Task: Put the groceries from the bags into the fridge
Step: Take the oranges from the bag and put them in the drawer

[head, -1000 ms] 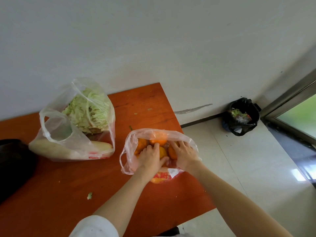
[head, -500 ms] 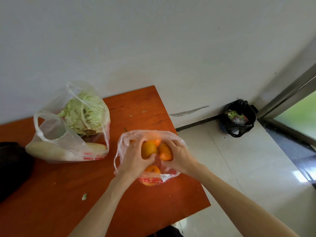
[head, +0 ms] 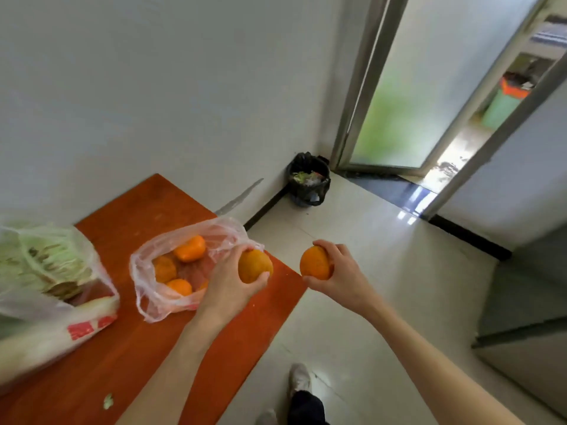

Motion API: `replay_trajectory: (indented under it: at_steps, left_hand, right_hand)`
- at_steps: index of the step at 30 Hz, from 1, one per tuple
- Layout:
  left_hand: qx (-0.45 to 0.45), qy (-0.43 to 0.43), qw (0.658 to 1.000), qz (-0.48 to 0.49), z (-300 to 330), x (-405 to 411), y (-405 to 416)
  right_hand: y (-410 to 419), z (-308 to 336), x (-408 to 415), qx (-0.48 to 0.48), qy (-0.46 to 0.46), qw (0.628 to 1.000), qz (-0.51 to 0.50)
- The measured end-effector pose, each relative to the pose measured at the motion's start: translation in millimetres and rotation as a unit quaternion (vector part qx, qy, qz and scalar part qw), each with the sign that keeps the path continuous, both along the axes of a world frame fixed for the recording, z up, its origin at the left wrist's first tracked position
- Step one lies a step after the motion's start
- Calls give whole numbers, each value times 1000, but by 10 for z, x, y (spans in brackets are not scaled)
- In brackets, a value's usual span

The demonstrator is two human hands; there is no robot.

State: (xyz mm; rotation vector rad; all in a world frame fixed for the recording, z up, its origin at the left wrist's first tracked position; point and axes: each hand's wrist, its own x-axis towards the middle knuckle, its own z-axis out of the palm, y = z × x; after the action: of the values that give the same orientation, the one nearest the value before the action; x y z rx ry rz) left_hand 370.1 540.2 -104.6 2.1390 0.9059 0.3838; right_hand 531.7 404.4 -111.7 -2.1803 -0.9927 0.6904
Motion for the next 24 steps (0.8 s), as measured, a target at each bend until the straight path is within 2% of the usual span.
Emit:
replay_trajectory:
  at_steps: [7, 12, 24]
  left_hand:
    - [12, -7, 988, -151, 235, 672, -1128]
    - [11, -14, 967, -253, 308, 1162, -2196]
    - [-20, -88, 899, -428, 618, 2386, -5304]
  right_hand:
    - [-1580, 280, 143, 20, -24, 982, -187]
    - [-2876, 411, 246, 34, -46, 950, -307]
    - [-6117, 1038, 859, 50, -92, 869, -483]
